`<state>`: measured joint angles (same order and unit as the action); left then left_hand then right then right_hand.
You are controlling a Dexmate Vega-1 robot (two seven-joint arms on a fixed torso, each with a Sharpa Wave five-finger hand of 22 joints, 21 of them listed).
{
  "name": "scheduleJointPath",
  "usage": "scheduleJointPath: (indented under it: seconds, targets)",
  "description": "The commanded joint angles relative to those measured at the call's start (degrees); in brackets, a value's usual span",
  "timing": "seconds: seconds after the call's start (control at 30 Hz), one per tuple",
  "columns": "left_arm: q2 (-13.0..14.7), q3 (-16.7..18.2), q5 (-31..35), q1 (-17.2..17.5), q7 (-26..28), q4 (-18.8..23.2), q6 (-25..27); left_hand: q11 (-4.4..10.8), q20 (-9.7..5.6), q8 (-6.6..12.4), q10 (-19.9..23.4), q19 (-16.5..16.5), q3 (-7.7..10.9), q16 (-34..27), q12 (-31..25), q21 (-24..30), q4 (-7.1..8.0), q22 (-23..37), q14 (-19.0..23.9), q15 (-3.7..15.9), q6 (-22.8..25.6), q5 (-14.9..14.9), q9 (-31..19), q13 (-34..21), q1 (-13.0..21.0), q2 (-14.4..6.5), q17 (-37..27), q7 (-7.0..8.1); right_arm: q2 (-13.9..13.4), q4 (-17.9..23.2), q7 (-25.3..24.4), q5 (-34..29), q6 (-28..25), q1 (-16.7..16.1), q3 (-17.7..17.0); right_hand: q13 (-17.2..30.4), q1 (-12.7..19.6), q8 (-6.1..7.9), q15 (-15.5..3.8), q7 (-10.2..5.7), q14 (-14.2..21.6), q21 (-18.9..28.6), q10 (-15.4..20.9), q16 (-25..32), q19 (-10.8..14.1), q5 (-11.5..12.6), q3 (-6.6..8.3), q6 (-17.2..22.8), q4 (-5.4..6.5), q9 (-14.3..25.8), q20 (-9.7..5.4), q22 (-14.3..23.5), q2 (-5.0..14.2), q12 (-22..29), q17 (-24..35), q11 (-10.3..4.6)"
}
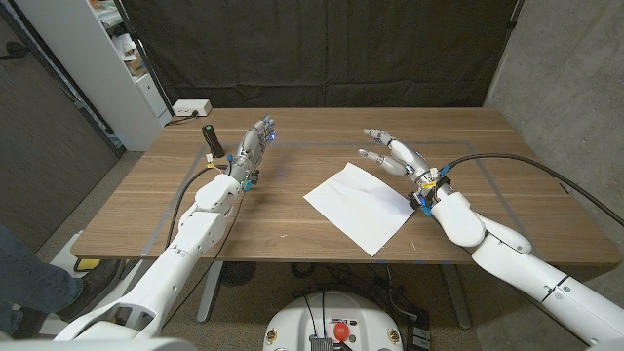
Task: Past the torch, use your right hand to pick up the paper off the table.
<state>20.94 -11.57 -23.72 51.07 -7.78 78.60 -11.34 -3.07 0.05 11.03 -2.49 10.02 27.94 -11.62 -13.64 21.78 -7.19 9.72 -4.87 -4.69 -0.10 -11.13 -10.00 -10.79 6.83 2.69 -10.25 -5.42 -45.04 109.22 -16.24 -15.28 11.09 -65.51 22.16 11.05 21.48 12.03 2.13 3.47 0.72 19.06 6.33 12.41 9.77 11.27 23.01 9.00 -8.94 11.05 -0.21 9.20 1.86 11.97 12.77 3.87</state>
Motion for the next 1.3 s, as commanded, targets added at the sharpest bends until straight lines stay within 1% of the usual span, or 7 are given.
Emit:
scheduleJointPath:
  seconds: [0.03,0.5,0.53,0.87,1.0,1.17,1.3]
  targets:
    - [-0.2,-0.2,0.2,-0.9,-0.2,-1.0,0.6,-0.12,0.53,-0.10,0.4,0.4,-0.12,0.4,-0.1,-0.3,-0.01,0.2,-0.1,-0.07,0.3,0.1,-0.3,-0.3,0.0,-0.4,-0.1,-0.23,-0.9,2.0,0.6,-4.3,-3.5,0.4,0.8,0.2,0.9,-0.40,-0.36,-0.56,-0.1,-0.3,0.2,-0.1,0.4,0.3,0.14,0.0,-0.40,0.2,0.20,0.3,0.03,0.0,0.0,-0.32]
    - [-0.4,-0.3,0.2,-1.5,-0.5,-1.6,0.3,-0.04,0.64,-0.11,0.4,0.3,-0.21,0.4,0.1,-0.7,-0.01,0.2,-0.2,-0.06,0.4,0.1,-0.3,-0.3,0.1,-0.5,-0.1,-0.26,-1.7,3.6,1.1,-8.4,-7.0,0.7,1.9,0.2,1.5,-0.45,-0.35,-0.69,-0.1,-0.8,0.2,-0.1,0.4,0.4,0.11,-0.1,-0.43,0.2,0.40,0.3,-0.07,-0.1,-0.1,-0.57]
    - [-0.4,-0.2,0.2,-1.5,-0.4,-1.7,0.3,0.01,0.63,-0.12,0.4,0.3,-0.21,0.4,0.1,-0.7,-0.01,0.2,-0.2,-0.06,0.3,0.1,-0.3,-0.3,0.1,-0.5,-0.1,-0.24,-1.8,3.7,1.3,-8.6,-7.1,0.7,2.0,0.2,1.5,-0.45,-0.42,-0.70,-0.1,-0.8,0.2,-0.1,0.4,0.4,0.10,-0.1,-0.44,0.2,0.45,0.3,-0.11,-0.1,-0.1,-0.38]
    - [-0.1,-0.1,0.2,-1.3,-0.5,-1.4,0.5,-0.04,0.71,-0.14,0.4,0.3,-0.29,0.5,0.2,-1.0,-0.01,0.2,-0.2,-0.04,0.3,0.1,-0.3,-0.3,0.1,-0.5,-0.2,-0.18,-2.1,5.2,1.6,-12.7,-11.0,0.7,3.3,0.3,2.0,-0.49,-0.46,-0.99,0.0,-1.1,0.2,-0.2,0.5,0.5,0.05,-0.2,-0.56,0.2,0.70,0.3,-0.46,-0.1,-0.3,-0.77]
    - [0.0,0.0,0.1,-1.1,-0.7,-1.4,0.4,-0.04,0.71,-0.14,0.4,0.2,-0.32,0.5,0.3,-1.1,0.00,0.2,-0.2,-0.05,0.4,0.1,-0.3,-0.3,0.1,-0.5,-0.2,-0.20,-2.3,5.6,1.6,-14.2,-11.9,0.7,3.9,0.3,2.4,-0.45,-0.93,-1.11,1.0,-1.4,0.7,0.2,1.0,0.6,0.10,-0.1,-0.51,0.2,0.80,0.4,-0.54,0.0,-0.4,-0.80]
    - [0.0,0.1,0.0,-1.0,-0.9,-1.4,0.3,0.12,0.63,-0.13,0.3,0.2,-0.35,0.5,0.4,-1.3,0.00,0.2,-0.2,-0.10,0.4,0.1,-0.3,-0.3,0.1,-0.6,-0.2,-0.20,-2.6,6.7,2.5,-16.8,-14.4,0.8,4.7,0.3,2.8,-0.38,-0.94,-1.19,1.1,-1.4,0.9,0.1,1.4,0.7,0.21,0.1,-0.59,0.2,1.01,0.4,-0.59,0.1,-0.4,-0.98]
    - [0.0,0.1,0.0,-1.0,-1.0,-1.4,0.1,-0.13,0.61,-0.15,0.4,0.1,-0.37,0.5,0.3,-1.4,-0.01,0.2,-0.2,-0.01,0.3,0.1,-0.3,-0.3,0.1,-0.6,-0.2,-0.16,-2.8,7.8,3.8,-18.5,-16.8,0.8,5.3,0.3,3.0,-0.43,-0.86,-1.23,1.0,-1.6,0.9,0.1,1.4,0.8,0.27,-0.1,-0.63,0.2,1.17,0.4,-0.65,0.0,-0.5,-0.96]
